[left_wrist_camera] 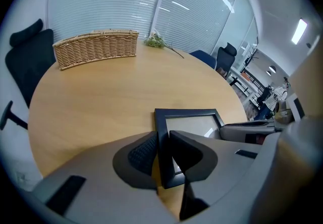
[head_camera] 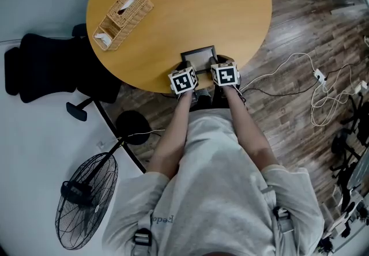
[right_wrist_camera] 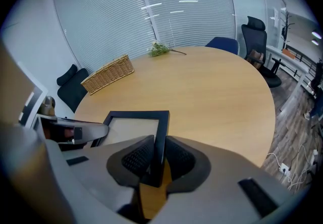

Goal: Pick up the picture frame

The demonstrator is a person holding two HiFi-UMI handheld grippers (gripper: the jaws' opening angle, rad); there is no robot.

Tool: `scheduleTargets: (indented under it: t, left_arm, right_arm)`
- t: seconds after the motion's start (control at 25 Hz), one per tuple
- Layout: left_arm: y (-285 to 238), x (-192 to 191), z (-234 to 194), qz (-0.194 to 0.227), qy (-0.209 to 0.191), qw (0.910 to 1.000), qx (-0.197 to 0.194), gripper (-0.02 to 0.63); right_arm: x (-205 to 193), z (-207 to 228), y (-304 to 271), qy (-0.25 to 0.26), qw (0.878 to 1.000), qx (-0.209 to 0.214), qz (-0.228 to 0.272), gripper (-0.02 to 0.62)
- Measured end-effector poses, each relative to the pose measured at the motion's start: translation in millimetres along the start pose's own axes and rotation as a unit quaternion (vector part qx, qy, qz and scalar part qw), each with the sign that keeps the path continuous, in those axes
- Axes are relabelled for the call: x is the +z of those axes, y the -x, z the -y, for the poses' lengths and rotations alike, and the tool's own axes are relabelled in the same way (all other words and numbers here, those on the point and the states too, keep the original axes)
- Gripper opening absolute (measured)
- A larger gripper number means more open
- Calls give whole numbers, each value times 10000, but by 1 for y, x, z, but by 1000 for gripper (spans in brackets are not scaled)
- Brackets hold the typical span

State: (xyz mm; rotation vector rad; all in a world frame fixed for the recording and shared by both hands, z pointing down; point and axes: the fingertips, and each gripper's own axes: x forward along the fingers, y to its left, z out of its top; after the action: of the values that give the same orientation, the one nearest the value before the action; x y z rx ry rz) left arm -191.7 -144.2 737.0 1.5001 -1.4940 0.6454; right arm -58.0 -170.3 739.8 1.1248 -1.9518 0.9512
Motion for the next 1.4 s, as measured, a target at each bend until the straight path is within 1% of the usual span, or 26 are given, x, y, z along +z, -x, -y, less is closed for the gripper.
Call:
scheduleTargets:
  t: [0.16, 0.32, 0.44, 0.64, 1.08, 1.4]
  left_arm:
    - [-1, 2, 0, 2, -138, 9999, -46, 95]
    - [1, 1, 1, -68, -95, 9999, -45, 95]
    - [2, 2, 1, -74, 19, 9999, -94, 93]
    - [4, 4, 5, -52, -33, 9999, -131, 91]
    - [18, 18, 15, 210, -195, 9992, -272, 91]
    - [34, 34, 25, 467, -415, 9973, -392, 91]
  right_arm:
    - [1, 0, -1, 40, 10000, 22, -18, 80]
    - [-1, 0, 2, 19, 9999, 68, -119, 80]
    - [-3, 1, 6, -83, 9999, 84, -107, 79]
    - [1, 2, 11, -113, 9999, 72, -40, 78]
    - [11, 2, 31, -196, 9994, 3, 293, 78]
    - [25, 2, 50, -241, 9977, -79, 624, 78]
